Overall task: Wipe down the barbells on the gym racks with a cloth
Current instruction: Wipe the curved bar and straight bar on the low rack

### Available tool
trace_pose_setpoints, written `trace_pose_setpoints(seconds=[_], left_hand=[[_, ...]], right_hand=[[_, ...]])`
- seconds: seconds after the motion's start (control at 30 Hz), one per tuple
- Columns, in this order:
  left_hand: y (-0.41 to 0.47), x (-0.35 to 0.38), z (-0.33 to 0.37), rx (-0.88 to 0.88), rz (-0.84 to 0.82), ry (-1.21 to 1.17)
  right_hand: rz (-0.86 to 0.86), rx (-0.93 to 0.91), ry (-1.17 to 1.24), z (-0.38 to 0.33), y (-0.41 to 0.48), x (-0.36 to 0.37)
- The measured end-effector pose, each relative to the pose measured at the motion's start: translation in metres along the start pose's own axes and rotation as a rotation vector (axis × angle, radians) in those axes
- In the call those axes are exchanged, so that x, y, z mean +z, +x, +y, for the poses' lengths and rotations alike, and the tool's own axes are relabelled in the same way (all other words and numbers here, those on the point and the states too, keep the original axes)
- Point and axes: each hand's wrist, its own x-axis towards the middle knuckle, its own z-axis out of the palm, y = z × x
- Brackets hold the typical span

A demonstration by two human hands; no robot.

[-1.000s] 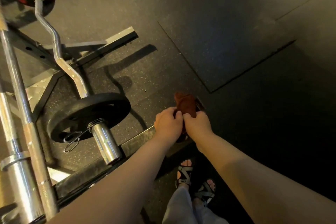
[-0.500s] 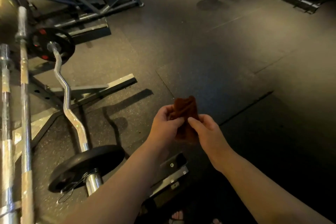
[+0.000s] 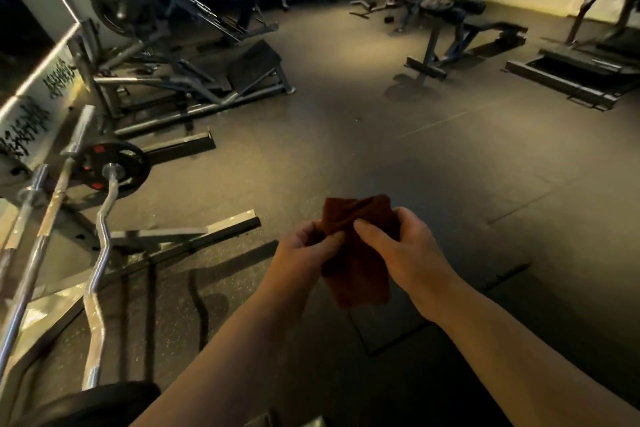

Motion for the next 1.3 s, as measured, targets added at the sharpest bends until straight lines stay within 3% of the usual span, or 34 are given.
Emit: trace_pose_setpoints(seconds=[0.13,0.37,0.53,0.7,1.03,1.2,1.3], left_hand=[[0.009,0.028,0.03,-0.017,0.045,-0.137],[0.03,0.026,0.067,0.063,0.369,-0.432],[0.052,-0.016,0.075,0.02,0.524,-0.445],[0.074,-0.061,0.076,0.05,0.59,-0.443],[0.102,-0.132,0.059,-0.04,0.871,-0.429],[0.112,-0.158,0.046,-0.019,1.029,-0.407],[0.123,-0.168,0.042,0.007,1.11,-0.385]], right_hand=[[-0.135,-0.03,0.005,-0.035,0.032,-0.028],[-0.259,-0.016,0.011,-0.06,0.085,-0.014],[-0.375,-0.285,-0.308,-0.062,0.124,0.034],[-0.61,-0.161,-0.418,-0.071,0.164,0.101],[-0.674,-0.044,-0.409,-0.071,0.221,0.204],[-0.739,-0.062,-0.629,-0.047,0.249,0.248],[-0.899,0.002,-0.623,-0.034,0.264,0.271]])
